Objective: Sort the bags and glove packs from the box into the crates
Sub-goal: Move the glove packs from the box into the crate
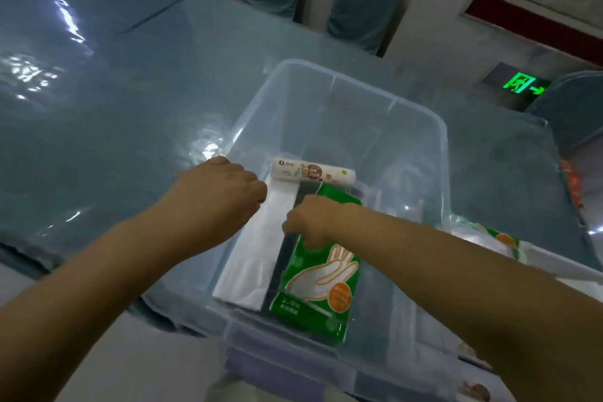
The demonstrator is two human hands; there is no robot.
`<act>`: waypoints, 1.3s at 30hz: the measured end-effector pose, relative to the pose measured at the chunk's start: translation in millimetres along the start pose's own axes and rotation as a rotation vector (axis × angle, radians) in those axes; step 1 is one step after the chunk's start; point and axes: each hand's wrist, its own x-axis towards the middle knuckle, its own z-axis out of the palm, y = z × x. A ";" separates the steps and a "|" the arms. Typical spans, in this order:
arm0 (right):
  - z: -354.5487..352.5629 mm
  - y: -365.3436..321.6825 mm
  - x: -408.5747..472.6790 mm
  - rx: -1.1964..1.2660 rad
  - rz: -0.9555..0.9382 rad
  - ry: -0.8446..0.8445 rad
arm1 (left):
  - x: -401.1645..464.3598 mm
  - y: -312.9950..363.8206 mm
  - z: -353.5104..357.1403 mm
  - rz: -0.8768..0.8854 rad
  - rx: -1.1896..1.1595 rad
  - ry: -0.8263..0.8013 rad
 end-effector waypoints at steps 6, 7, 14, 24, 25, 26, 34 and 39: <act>-3.0 -3.1 -5.6 -0.161 -0.015 -0.005 | 2.2 -6.3 2.8 0.035 -0.068 -0.033; -5.5 -2.5 -8.8 -0.179 -0.009 -0.001 | 1.8 -6.0 1.7 0.027 -0.107 -0.025; -45.1 11.1 -61.8 -0.013 0.115 0.225 | 4.1 -2.9 -12.8 -0.058 -0.414 -0.035; -68.1 7.1 -138.3 0.222 0.365 0.935 | 57.5 16.5 -39.1 -0.067 -0.228 0.016; -64.4 6.3 -144.0 0.250 0.413 1.037 | 61.0 14.7 -44.3 -0.090 -0.262 0.049; -60.2 6.0 -149.2 0.269 0.477 1.135 | 64.5 11.8 -50.2 -0.121 -0.305 0.097; -14.8 20.0 -182.2 0.632 0.797 1.548 | 104.5 26.6 -100.4 -0.187 -0.662 0.338; 10.9 40.6 -198.3 1.550 0.542 1.601 | 130.2 87.8 -101.2 -0.171 -0.855 0.381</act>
